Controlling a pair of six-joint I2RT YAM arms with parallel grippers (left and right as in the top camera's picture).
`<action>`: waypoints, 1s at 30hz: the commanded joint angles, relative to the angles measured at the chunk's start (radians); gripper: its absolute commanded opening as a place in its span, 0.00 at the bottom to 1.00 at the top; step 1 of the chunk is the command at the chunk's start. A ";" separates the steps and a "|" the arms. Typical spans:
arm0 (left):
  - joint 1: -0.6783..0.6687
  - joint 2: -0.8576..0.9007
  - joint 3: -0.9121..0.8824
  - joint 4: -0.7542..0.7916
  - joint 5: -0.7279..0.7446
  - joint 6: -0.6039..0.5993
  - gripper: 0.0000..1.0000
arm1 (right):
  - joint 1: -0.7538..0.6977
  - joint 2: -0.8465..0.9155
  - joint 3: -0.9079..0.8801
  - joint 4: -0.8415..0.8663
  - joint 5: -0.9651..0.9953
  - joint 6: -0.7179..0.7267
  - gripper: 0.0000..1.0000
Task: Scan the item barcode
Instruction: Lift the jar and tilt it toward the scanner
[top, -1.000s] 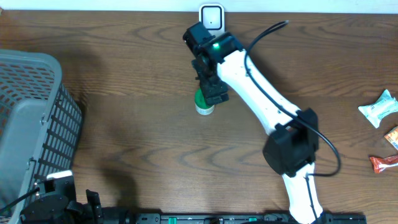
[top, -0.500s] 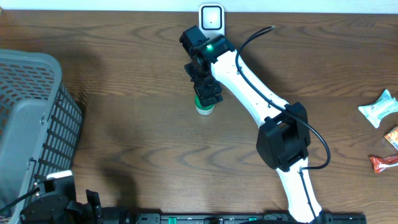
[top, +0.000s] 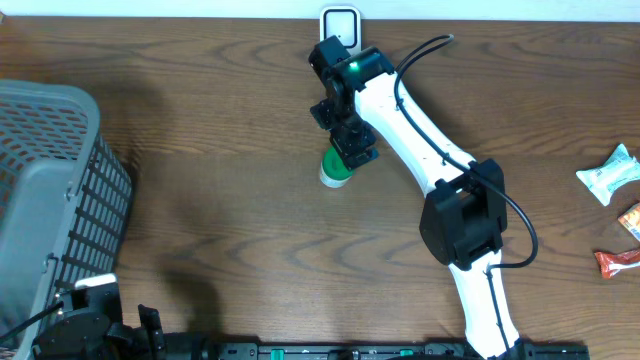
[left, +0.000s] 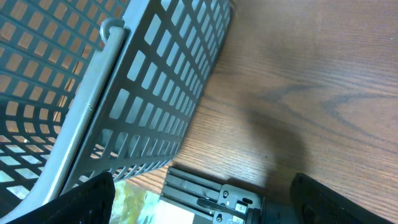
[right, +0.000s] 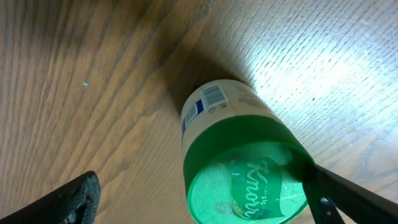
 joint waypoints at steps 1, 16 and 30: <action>0.005 -0.005 0.002 -0.003 -0.006 0.006 0.90 | 0.010 -0.001 -0.013 0.000 0.023 -0.019 0.99; 0.005 -0.005 0.002 -0.003 -0.006 0.006 0.90 | -0.010 -0.053 0.004 0.037 -0.011 -0.131 0.99; 0.005 -0.005 0.002 -0.003 -0.006 0.006 0.90 | -0.002 -0.083 -0.005 -0.104 0.002 -0.192 0.99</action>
